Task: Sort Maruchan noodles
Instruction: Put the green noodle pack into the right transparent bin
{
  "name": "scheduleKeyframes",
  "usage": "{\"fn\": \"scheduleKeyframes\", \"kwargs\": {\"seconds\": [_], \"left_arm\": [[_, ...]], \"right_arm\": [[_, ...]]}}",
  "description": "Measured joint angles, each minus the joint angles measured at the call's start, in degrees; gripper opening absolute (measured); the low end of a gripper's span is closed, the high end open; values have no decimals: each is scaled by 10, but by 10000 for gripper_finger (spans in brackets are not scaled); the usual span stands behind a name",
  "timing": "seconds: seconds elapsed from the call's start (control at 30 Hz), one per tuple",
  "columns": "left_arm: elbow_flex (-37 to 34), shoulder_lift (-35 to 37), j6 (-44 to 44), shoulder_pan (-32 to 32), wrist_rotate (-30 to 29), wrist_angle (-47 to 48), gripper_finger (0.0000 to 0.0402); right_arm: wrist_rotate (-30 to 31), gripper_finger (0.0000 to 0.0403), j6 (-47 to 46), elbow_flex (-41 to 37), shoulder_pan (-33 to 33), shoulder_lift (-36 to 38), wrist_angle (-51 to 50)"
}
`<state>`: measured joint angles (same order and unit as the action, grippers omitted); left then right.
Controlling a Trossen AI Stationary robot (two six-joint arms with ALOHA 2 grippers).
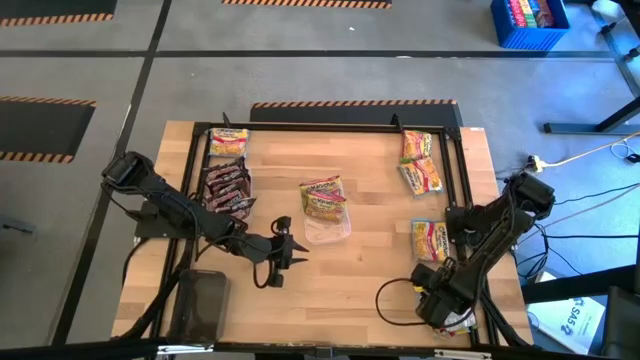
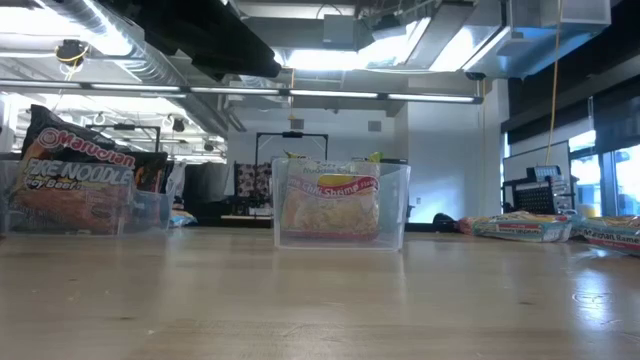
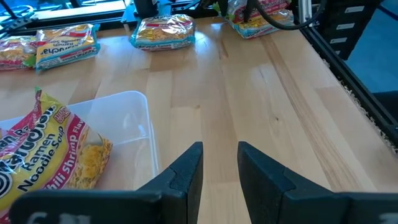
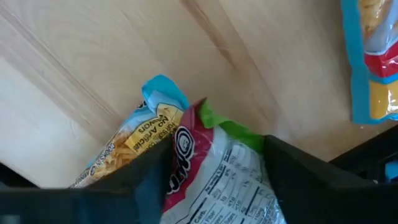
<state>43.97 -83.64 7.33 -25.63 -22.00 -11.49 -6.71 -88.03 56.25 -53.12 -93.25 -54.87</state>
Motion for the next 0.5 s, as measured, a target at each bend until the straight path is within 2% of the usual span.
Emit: {"fn": "scheduleKeyframes", "kwargs": {"seconds": [0.27,0.5], "left_arm": [[0,0,0,0,0,0,93],[0,0,0,0,0,0,92]], "right_arm": [[10,97,39,0,0,0,3],[18,19,85,0,8,0,3]]}}
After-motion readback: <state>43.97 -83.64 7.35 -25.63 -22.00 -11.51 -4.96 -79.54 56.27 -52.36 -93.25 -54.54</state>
